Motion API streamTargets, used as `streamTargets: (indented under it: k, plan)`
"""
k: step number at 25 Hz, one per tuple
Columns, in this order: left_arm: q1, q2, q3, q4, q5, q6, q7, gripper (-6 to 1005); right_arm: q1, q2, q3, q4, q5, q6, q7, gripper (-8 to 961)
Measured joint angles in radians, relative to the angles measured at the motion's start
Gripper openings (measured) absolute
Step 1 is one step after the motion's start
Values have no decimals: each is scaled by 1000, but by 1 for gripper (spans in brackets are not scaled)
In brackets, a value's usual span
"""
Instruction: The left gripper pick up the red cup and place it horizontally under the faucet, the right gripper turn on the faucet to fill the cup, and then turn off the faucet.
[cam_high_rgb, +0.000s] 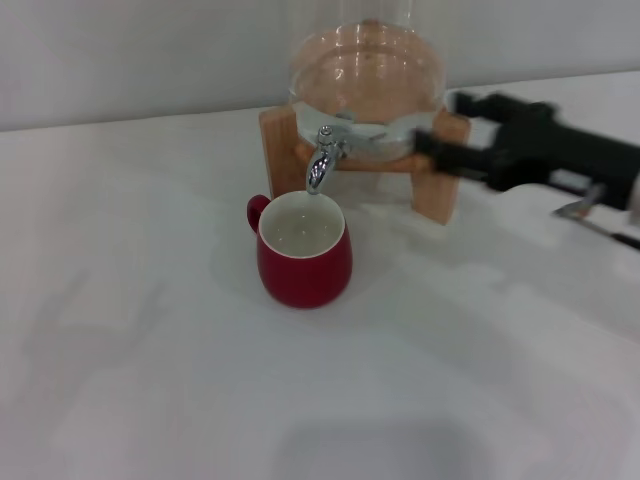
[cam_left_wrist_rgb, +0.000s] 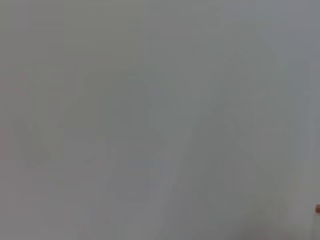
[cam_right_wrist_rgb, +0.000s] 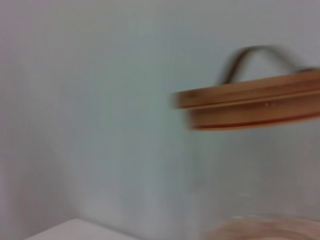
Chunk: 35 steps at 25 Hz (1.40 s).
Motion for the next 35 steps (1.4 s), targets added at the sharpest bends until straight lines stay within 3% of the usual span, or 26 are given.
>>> streamTargets:
  k: [10, 15, 25, 35]
  plan:
    - [-8, 0, -2, -34, -10, 41, -7, 890, 52, -1, 258, 126, -9, 12, -33, 796]
    - [-5, 0, -56, -90, -12, 52, -5, 890, 107, -4, 377, 226, -11, 14, -69, 795]
    - [1, 1, -76, -147, 18, 60, -2, 889, 121, -2, 475, 310, 51, -54, -261, 796]
    - [-7, 2, -71, -146, 30, 51, -6, 890, 120, -3, 526, 341, 84, -54, -270, 795]
